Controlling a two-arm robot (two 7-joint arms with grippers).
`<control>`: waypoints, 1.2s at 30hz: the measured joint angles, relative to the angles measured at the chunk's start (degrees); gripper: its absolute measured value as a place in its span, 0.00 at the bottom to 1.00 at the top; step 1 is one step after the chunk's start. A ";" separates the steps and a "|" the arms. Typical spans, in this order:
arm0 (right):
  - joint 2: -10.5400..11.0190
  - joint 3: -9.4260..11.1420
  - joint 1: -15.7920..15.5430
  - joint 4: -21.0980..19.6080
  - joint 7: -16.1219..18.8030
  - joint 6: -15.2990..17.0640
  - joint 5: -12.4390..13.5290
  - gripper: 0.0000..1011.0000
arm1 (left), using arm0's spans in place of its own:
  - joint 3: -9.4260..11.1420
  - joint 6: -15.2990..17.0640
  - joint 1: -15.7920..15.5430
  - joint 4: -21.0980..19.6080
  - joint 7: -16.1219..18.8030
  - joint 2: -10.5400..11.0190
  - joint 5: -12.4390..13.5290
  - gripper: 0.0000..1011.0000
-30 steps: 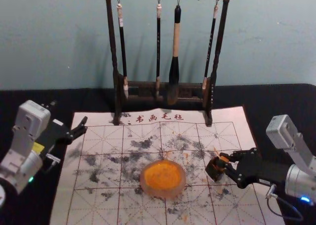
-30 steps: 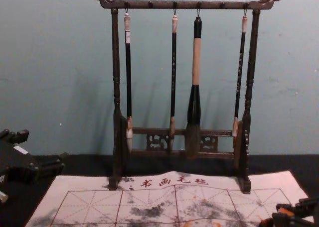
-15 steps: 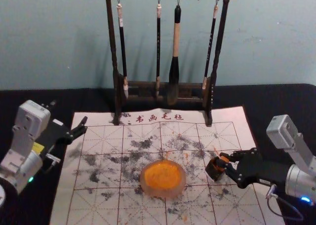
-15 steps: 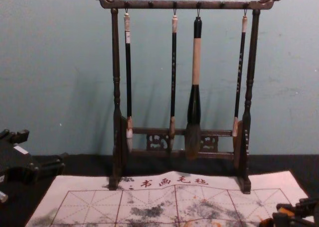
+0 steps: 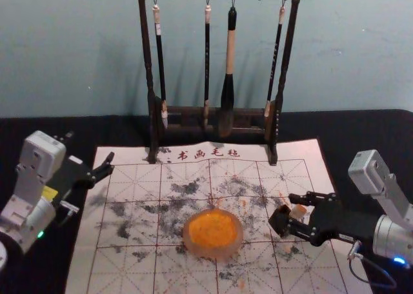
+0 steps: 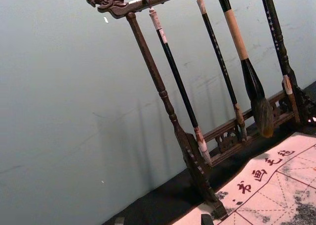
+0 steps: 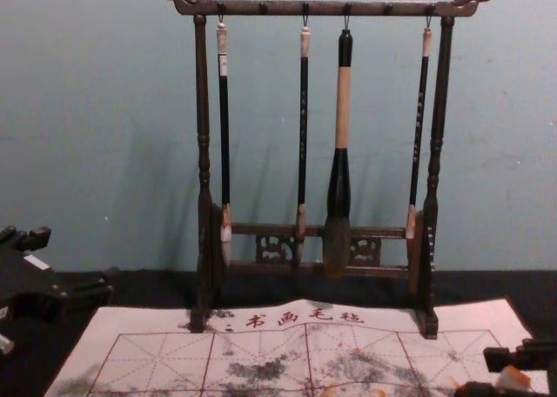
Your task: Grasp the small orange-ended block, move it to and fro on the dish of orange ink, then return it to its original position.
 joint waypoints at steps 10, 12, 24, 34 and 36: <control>0.00 0.00 0.00 0.00 0.00 0.00 0.00 0.77 | 0.00 0.00 0.00 0.00 0.00 0.00 0.00 0.99; 0.00 0.00 0.00 0.00 0.00 0.00 0.00 0.81 | 0.00 0.00 0.00 0.00 0.00 0.00 0.00 0.99; 0.00 0.00 0.00 0.01 0.00 0.00 0.00 0.99 | 0.00 0.00 0.00 0.00 0.00 0.00 0.00 0.99; -0.20 0.45 -0.25 -0.35 -1.12 0.14 -0.08 0.99 | 0.00 0.00 0.00 0.00 0.00 0.00 0.00 0.99; -0.34 0.81 -0.45 -0.62 -1.78 0.14 -0.12 0.99 | 0.00 0.00 0.00 0.00 0.00 0.00 0.00 0.99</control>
